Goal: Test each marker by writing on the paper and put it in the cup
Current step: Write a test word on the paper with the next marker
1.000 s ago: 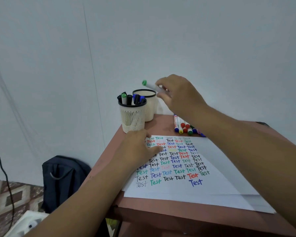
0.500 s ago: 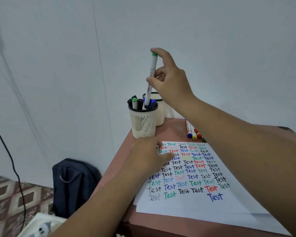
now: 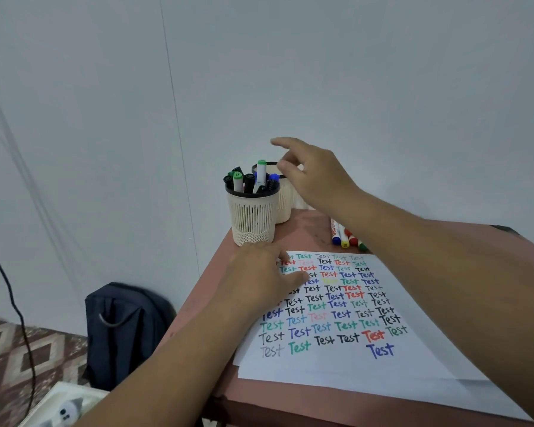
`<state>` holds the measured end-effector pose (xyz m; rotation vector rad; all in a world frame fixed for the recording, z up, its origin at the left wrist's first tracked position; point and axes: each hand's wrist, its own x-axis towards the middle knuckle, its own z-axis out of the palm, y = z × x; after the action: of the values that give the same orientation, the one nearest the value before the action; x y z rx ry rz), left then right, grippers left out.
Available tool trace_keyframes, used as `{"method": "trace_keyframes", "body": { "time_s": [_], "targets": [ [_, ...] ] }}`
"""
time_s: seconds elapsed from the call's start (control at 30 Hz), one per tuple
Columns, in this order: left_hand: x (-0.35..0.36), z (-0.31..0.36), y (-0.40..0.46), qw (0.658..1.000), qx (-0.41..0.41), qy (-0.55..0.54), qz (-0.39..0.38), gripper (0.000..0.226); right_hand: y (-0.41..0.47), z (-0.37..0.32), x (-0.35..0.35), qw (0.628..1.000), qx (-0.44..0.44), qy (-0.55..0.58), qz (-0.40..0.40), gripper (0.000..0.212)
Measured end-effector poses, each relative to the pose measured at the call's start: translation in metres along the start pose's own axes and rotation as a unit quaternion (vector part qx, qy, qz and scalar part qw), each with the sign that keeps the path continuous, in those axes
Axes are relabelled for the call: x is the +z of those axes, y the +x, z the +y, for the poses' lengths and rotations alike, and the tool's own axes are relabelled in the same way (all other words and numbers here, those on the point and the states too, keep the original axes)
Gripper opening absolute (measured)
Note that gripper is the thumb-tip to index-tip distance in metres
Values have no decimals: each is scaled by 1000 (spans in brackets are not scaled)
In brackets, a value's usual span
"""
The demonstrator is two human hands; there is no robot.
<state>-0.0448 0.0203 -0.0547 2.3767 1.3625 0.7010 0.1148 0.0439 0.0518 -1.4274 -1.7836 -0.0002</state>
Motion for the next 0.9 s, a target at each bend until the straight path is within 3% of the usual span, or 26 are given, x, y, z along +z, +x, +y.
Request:
{"method": "trace_keyframes", "body": {
  "time_s": [0.07, 0.13, 0.23, 0.33, 0.6, 0.9],
  "targets": [
    [-1, 1, 0, 1000, -2, 2, -3, 49, -6, 13, -14, 999, 2, -50, -17, 36],
    [-1, 1, 0, 1000, 2, 2, -4, 49, -12, 36, -26, 987, 20, -137, -86, 34],
    [-2, 2, -2, 1000, 3, -9, -1, 49, -27, 68, -36, 942, 74, -241, -220, 42],
    [-4, 4, -2, 1000, 8, -3, 2, 48, -42, 86, -36, 913, 92, -283, -280, 39],
    [-2, 3, 0, 1000, 4, -2, 10, 49, -53, 100, -14, 875, 33, -378, -299, 26],
    [-1, 1, 0, 1000, 1, -20, 16, 52, -65, 93, -12, 892, -7, -395, -219, 28]
  ]
}}
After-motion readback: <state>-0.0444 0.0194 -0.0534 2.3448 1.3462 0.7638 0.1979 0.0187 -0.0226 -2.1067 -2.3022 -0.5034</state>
